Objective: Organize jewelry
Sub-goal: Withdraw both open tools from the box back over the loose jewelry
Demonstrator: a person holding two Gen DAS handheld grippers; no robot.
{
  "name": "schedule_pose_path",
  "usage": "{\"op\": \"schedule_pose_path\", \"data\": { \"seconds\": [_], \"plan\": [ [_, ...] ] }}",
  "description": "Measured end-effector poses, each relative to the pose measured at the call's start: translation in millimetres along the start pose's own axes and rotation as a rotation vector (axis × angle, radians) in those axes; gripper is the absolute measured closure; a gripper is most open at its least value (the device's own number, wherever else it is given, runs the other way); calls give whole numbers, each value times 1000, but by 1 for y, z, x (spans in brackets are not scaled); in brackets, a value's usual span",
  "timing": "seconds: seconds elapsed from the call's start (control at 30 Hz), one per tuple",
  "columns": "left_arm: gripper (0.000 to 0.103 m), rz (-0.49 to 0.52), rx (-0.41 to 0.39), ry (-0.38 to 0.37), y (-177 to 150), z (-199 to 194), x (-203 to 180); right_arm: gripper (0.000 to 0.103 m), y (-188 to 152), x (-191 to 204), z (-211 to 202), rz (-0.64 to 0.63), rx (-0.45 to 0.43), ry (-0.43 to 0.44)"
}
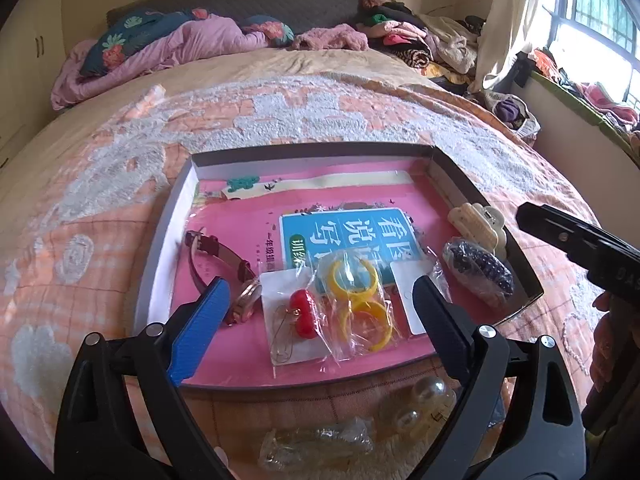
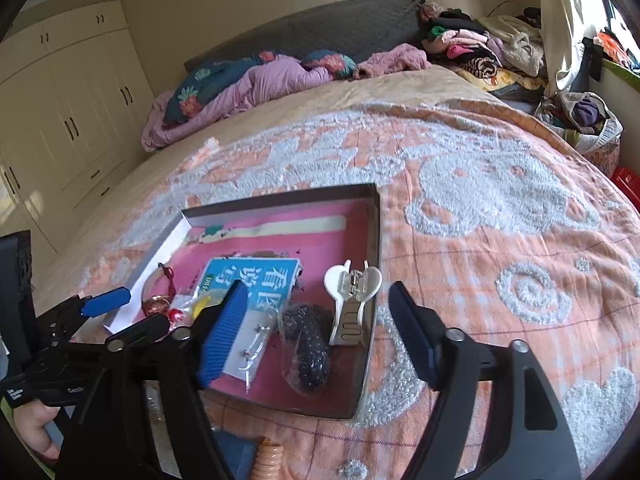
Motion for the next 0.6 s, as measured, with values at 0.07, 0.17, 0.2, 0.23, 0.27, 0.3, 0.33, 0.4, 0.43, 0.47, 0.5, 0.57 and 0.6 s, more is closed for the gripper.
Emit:
{"op": "schedule_pose_path", "data": {
  "seconds": [0.07, 0.17, 0.2, 0.23, 0.27, 0.3, 0.33, 0.4, 0.43, 0.47, 0.5, 0.57, 0.6],
  "plan": [
    [10, -8, -7, 3, 2, -4, 2, 20, 4, 1, -7, 0, -20, 5],
    [10, -16, -20, 4, 4, -12, 4, 18, 8, 3, -16, 0, -42, 22],
    [10, -18, -24, 6, 4, -14, 4, 18, 9, 4, -19, -3, -48, 24],
    [10, -20, -29, 7, 5, -17, 5, 18, 10, 5, -21, -7, -53, 26],
    [10, -22, -33, 8, 6, -20, 5, 18, 11, 7, -25, -13, -63, 30],
    [10, -23, -35, 9, 6, -22, 5, 18, 11, 8, -28, -18, -67, 31],
    [10, -26, -41, 10, 7, -25, 6, 18, 12, 9, -31, -22, -74, 33],
    [10, -31, -48, 12, 8, -30, 7, 18, 13, 12, -37, -31, -86, 39],
    [10, -34, -52, 13, 8, -32, 7, 18, 14, 13, -40, -36, -92, 40],
    [10, -37, -56, 14, 9, -35, 8, 18, 14, 15, -42, -39, -97, 42],
    [10, -39, -59, 13, 10, -37, 9, 18, 15, 16, -45, -43, -102, 46],
    [10, -42, -66, 15, 11, -43, 10, 18, 15, 18, -51, -48, -109, 48],
    [10, -42, -69, 15, 12, -45, 10, 18, 15, 20, -54, -50, -116, 50]
  ]
}}
Point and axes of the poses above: each gripper's, at about its wrist camera, not at the fingertips, and z roughly the way its jaws point, x to its left, y to its top, the point moved 10 cm from there along z, roughly the way its jaws point, and after that the axes turned 8 degrees about z, right-handed, at the moved point
